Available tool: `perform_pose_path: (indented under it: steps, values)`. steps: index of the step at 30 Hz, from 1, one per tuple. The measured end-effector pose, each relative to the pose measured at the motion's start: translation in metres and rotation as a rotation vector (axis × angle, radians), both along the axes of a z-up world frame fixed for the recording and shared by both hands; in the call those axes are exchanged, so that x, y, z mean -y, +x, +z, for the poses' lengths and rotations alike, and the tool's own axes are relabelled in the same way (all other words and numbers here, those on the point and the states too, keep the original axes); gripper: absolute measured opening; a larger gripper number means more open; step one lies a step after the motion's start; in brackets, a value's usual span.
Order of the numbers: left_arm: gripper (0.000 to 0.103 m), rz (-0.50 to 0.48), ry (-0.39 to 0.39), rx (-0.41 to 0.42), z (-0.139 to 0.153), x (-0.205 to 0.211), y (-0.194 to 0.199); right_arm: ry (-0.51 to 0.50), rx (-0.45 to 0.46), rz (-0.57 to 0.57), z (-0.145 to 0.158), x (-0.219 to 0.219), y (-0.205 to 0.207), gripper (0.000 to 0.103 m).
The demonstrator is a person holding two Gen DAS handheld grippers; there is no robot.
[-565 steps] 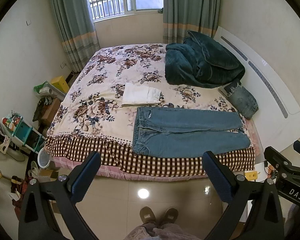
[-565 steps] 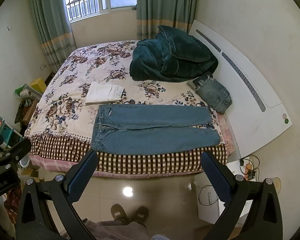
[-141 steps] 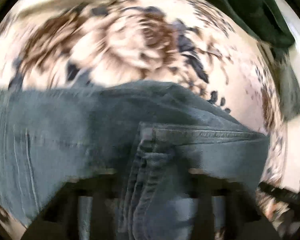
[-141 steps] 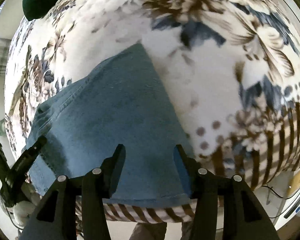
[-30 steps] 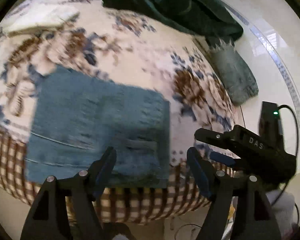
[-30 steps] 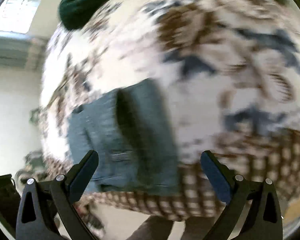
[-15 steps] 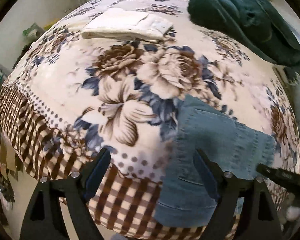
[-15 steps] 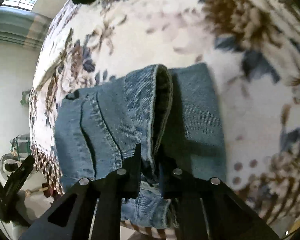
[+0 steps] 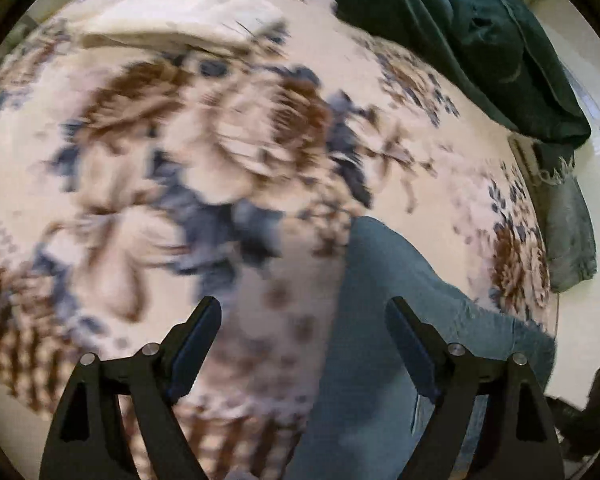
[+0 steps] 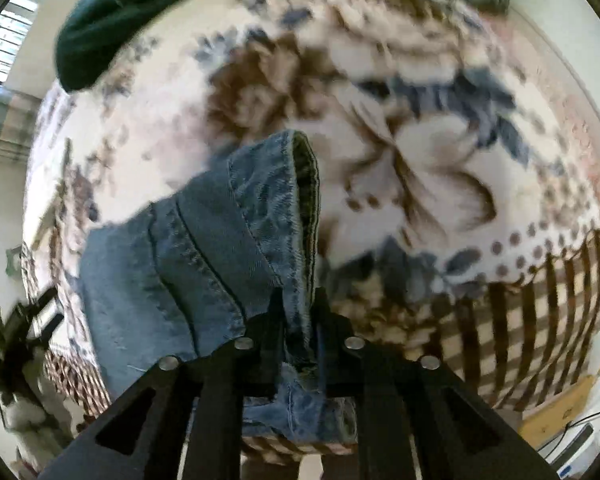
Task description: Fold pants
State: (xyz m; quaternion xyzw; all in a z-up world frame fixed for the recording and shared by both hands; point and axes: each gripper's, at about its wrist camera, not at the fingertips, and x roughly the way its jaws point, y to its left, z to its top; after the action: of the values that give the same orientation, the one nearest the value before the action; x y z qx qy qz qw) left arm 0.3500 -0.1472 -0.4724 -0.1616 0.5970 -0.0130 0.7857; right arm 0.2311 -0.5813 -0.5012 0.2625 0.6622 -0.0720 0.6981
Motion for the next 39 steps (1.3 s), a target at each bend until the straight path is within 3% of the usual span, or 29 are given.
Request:
perform_pose_path:
  steps: [1, 4, 7, 8, 9, 10, 13, 17, 20, 21, 23, 24, 25, 30, 32, 33, 34, 36, 39]
  values:
    - [0.083, -0.009, -0.024, -0.03, -0.013, 0.009, 0.012, 0.007, -0.029, -0.001, -0.009, 0.002, 0.001, 0.037]
    - [0.083, -0.027, -0.067, -0.098, -0.042, 0.024, 0.036, -0.007, -0.093, -0.031, -0.017, 0.012, -0.006, 0.055]
    - [0.083, -0.027, -0.104, -0.104, -0.059, 0.027, 0.05, 0.053, -0.077, -0.076, -0.014, 0.017, -0.022, 0.059]
    - [0.072, -0.034, -0.145, -0.098, -0.065, 0.027, 0.053, 0.076, -0.084, -0.089, -0.015, 0.018, -0.028, 0.059]
    - [0.036, -0.041, -0.186, -0.08, -0.066, 0.026, 0.054, 0.107, -0.09, -0.106, -0.019, 0.018, -0.034, 0.059]
    - [0.023, -0.047, -0.199, -0.067, -0.066, 0.026, 0.054, 0.142, -0.109, -0.138, -0.025, 0.018, -0.041, 0.059]
    - [0.022, -0.058, -0.156, -0.056, -0.068, 0.022, 0.058, 0.162, -0.138, -0.205, -0.037, 0.013, -0.061, 0.059]
    - [0.025, -0.028, -0.177, -0.093, -0.072, 0.009, 0.061, 0.247, -0.122, -0.318, -0.039, 0.014, -0.089, 0.059]
    - [0.026, -0.082, -0.072, -0.056, -0.042, 0.018, 0.05, 0.301, -0.118, -0.362, -0.043, 0.011, -0.101, 0.059]
    - [0.032, -0.099, -0.027, -0.042, -0.03, 0.024, 0.041, 0.31, -0.119, -0.363, -0.044, 0.008, -0.104, 0.059]
    - [0.057, -0.138, 0.03, -0.025, -0.012, 0.035, 0.021, 0.314, -0.133, -0.355, -0.047, 0.004, -0.109, 0.059]
    - [0.081, -0.152, 0.06, -0.029, -0.007, 0.041, 0.011, 0.315, -0.139, -0.353, -0.051, -0.002, -0.106, 0.059]
    - [0.085, -0.164, 0.104, -0.037, -0.003, 0.047, 0.0, 0.315, -0.143, -0.351, -0.054, -0.004, -0.106, 0.059]
    - [0.085, -0.198, 0.182, -0.07, -0.009, 0.06, -0.037, 0.304, -0.136, -0.356, -0.059, -0.012, -0.1, 0.059]
    - [0.085, -0.187, 0.168, -0.102, -0.018, 0.06, -0.046, 0.281, -0.117, -0.35, -0.056, -0.014, -0.098, 0.05]
    - [0.085, -0.181, 0.16, -0.114, -0.022, 0.06, -0.048, 0.257, -0.109, -0.343, -0.053, -0.016, -0.099, 0.03]
    - [0.085, -0.178, 0.159, -0.122, -0.025, 0.061, -0.051, 0.204, -0.108, -0.326, -0.047, -0.017, -0.1, 0.023]
    - [0.085, -0.168, 0.144, -0.141, -0.032, 0.058, -0.053, 0.145, -0.057, -0.28, -0.031, -0.024, -0.099, 0.016]
    - [0.085, -0.159, 0.129, -0.155, -0.037, 0.055, -0.057, 0.027, -0.014, -0.199, -0.008, -0.029, -0.095, 0.016]
